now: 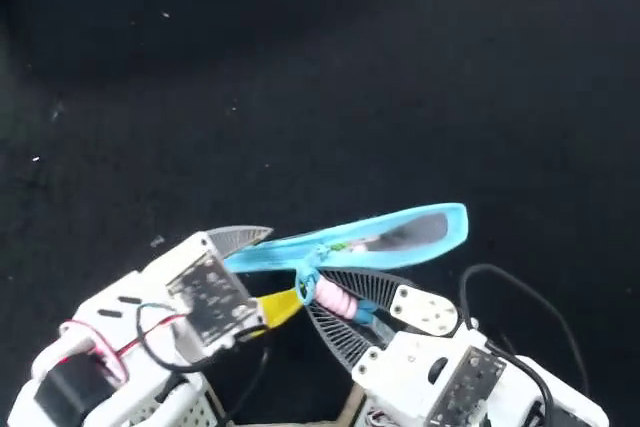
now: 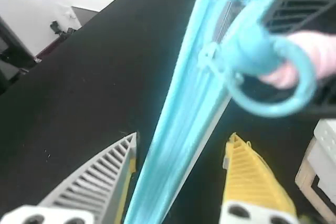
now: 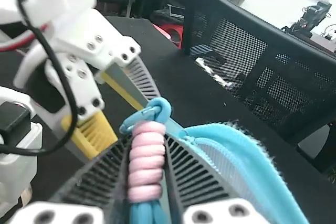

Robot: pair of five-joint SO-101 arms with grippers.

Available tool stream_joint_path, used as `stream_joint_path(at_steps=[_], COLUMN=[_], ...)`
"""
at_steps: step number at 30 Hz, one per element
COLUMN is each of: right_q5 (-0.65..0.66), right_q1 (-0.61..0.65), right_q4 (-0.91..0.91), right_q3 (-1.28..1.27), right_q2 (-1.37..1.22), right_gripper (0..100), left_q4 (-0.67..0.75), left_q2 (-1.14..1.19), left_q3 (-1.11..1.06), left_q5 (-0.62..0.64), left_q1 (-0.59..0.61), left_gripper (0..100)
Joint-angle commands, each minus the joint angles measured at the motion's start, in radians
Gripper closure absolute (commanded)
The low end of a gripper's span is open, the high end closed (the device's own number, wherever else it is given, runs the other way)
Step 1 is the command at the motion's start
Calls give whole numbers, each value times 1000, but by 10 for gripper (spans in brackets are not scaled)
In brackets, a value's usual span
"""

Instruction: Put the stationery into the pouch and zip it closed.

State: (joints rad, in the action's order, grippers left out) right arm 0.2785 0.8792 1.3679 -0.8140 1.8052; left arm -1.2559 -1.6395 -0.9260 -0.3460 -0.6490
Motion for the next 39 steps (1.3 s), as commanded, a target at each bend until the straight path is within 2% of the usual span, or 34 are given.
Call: stream_joint_path(at_steps=[1, 9, 10, 13, 15, 17, 21, 26, 30, 34, 39], right_q5=[-8, -8, -8, -8, -8, -41, -109, -120, -114, -112, -112], right_q1=[12, 12, 12, 12, 9, 8, 8, 6, -115, -242, -301], right_q4=[3, 17, 17, 17, 17, 14, 11, 8, 15, 17, 89], right_q3=[-1, -2, -2, -2, -2, 10, 87, 173, 234, 282, 283], right_q2=[70, 73, 73, 73, 73, 73, 64, 56, 31, 18, 16], right_gripper=[987, 987, 987, 987, 987, 987, 987, 987, 987, 987, 987], left_q4=[84, 109, 107, 115, 104, 114, 51, -61, -114, -146, -140], left_q2=[112, 167, 167, 170, 167, 167, 167, 167, 166, 166, 166], left_q3=[16, 16, 13, 7, -1, -4, -8, -4, -4, -5, -4], left_q5=[-68, -130, -127, -132, -107, -86, -77, -86, -163, -172, -170], left_q1=[-18, -18, -18, -19, -13, -10, -8, -19, -10, -10, -10], left_gripper=[736, 742, 773, 992, 929, 978, 970, 970, 970, 970, 970])
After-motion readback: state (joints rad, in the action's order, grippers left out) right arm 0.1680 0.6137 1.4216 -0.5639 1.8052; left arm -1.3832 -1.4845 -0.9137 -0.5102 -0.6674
